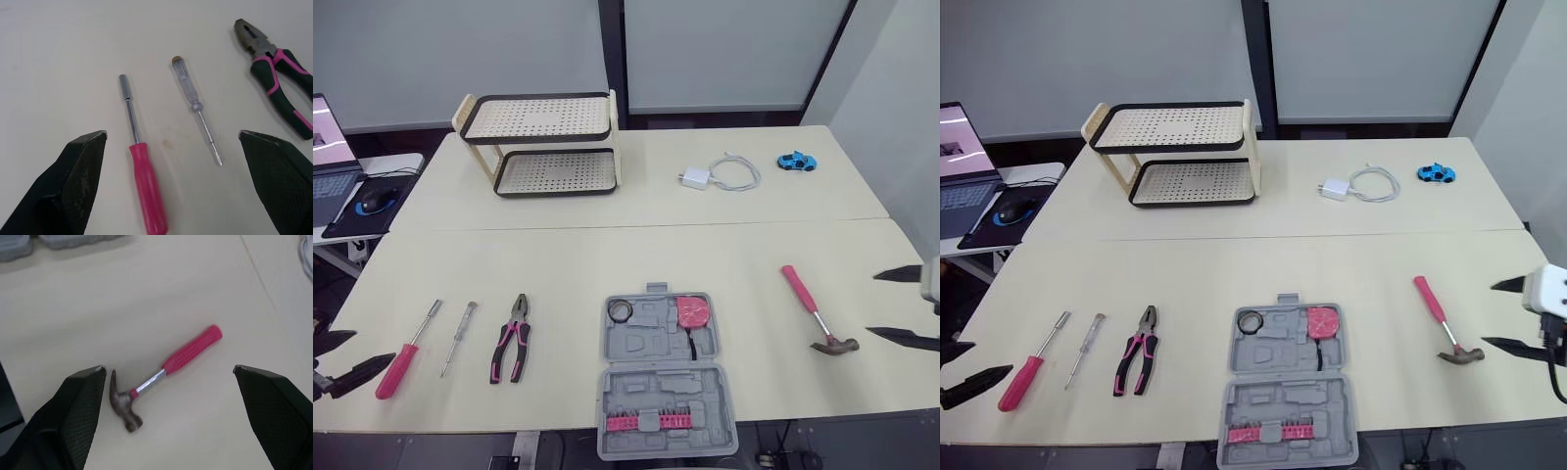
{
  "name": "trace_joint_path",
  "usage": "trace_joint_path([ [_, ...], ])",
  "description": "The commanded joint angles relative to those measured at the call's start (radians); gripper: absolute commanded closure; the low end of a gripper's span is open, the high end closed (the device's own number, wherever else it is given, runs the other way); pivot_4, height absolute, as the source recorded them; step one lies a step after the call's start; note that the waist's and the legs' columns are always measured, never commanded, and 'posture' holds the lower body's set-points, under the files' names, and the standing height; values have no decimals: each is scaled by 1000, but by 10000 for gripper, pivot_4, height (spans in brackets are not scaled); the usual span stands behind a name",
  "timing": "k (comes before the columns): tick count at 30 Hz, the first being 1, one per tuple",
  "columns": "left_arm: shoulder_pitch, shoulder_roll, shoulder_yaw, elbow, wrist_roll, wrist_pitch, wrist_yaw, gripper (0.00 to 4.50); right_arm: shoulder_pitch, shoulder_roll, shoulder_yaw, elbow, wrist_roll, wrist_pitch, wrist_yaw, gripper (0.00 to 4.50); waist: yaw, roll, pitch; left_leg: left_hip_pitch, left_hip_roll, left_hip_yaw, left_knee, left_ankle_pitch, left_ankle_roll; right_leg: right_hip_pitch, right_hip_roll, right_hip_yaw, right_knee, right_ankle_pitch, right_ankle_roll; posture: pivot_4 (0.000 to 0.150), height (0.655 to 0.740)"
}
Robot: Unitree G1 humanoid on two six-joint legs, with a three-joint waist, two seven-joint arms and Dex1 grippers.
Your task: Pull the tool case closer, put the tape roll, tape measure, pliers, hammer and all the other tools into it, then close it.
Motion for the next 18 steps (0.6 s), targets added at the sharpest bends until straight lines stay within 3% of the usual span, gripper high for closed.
trace_joint_path([
  [1,47,-64,67,-182,-25,54,88,0,-96,7,84,-81,67,46,-15,412,3,0,0,0,0,0,0,0,0,0,0,0,0,0,0,1500,7400],
  [6,105,-223,60,-460,-52,155,245,0,-296,44,274,-173,170,174,-2,412,14,0,0,0,-1,-3,1,0,0,0,-2,0,-1,0,0,1500,7400],
  [11,161,-365,0,-717,-62,244,381,0,-420,68,362,-257,252,299,-15,412,23,-2,0,-2,-3,-6,1,0,0,0,-6,-1,-2,0,0,1500,7400],
  [18,131,-549,-138,-911,0,328,637,0,-538,108,479,-331,284,403,-34,412,33,-2,0,-3,-4,-9,6,0,0,3,-5,-3,-2,0,0,1500,7400],
])
